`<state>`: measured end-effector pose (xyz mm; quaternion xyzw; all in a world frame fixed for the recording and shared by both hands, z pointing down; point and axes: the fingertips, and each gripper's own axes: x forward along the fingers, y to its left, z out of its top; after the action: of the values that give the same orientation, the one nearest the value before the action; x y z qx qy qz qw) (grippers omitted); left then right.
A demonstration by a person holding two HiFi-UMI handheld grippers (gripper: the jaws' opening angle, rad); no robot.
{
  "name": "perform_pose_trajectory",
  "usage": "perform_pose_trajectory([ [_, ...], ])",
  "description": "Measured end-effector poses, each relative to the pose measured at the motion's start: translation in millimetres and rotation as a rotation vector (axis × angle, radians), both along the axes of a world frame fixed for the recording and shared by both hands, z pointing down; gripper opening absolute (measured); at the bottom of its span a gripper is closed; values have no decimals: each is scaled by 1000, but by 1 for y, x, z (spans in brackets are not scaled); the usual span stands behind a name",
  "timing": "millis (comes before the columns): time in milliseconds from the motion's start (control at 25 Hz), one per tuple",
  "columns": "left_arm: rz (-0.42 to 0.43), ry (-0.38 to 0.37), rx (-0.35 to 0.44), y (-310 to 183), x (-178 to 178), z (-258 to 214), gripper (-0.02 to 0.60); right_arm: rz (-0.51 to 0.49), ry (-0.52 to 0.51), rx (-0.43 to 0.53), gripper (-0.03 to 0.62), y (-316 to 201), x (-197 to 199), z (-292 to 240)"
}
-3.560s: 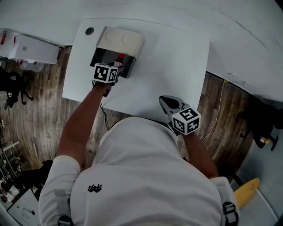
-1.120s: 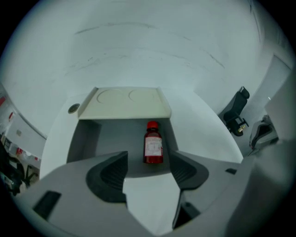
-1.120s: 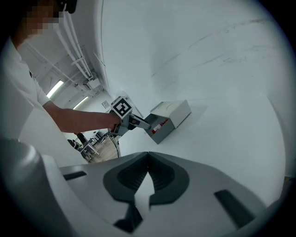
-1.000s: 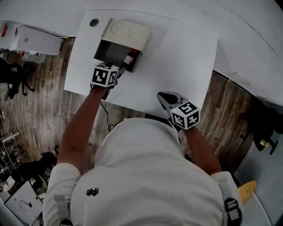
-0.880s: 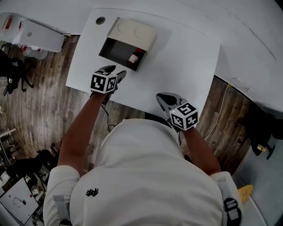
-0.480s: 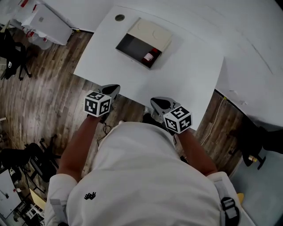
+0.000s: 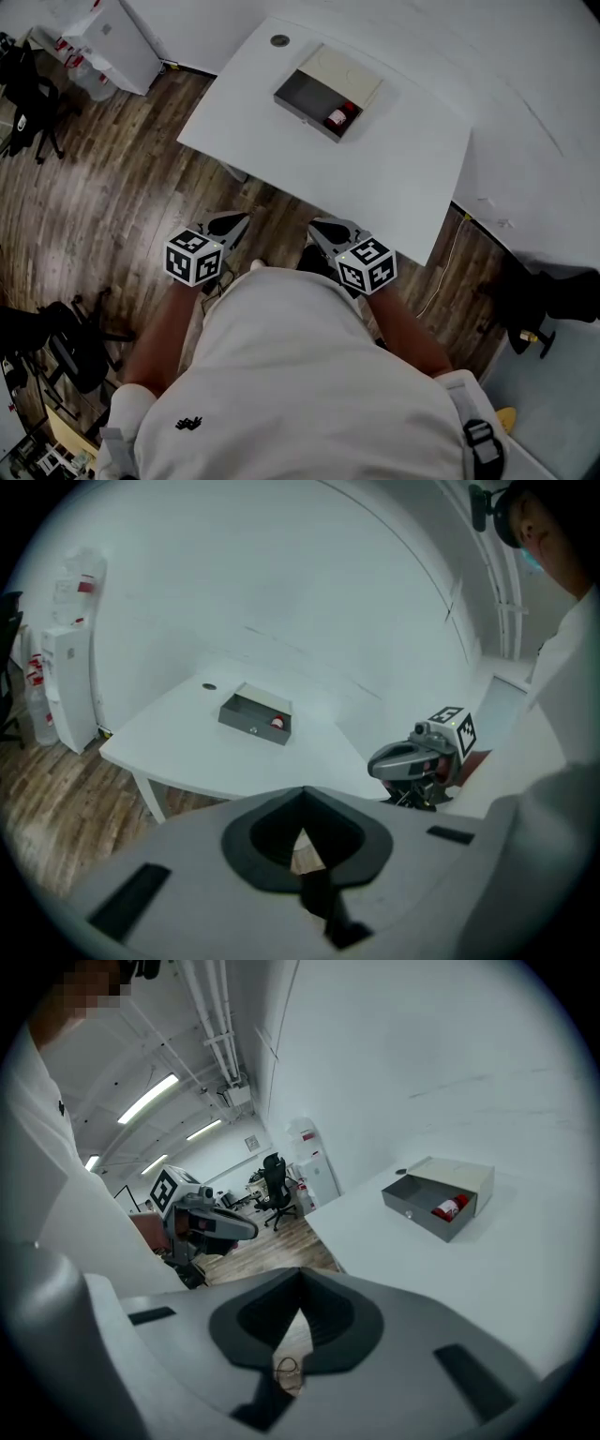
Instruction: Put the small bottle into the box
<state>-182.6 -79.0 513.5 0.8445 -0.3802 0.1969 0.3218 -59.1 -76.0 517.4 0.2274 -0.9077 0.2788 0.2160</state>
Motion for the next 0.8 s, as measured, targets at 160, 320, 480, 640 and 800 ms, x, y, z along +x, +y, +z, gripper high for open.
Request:
perform_pose_trajectory([
  [160,24,23,23,28,-9,-10,5,19,16,8,6,26,-10,0],
  [320,53,37,47,49,-15,-16,5,45,24,21,5,46,-17,-1],
  [480,68,54,58,66,-21,-21,5,63,28,34,6,65,-23,-6],
  [640,73,70,67,77,-23,-22,5,73,37,46,6,77,-25,-8],
  [800,77,83,73,86,-26,-23,5,84,40,55,6,88,-27,-8],
])
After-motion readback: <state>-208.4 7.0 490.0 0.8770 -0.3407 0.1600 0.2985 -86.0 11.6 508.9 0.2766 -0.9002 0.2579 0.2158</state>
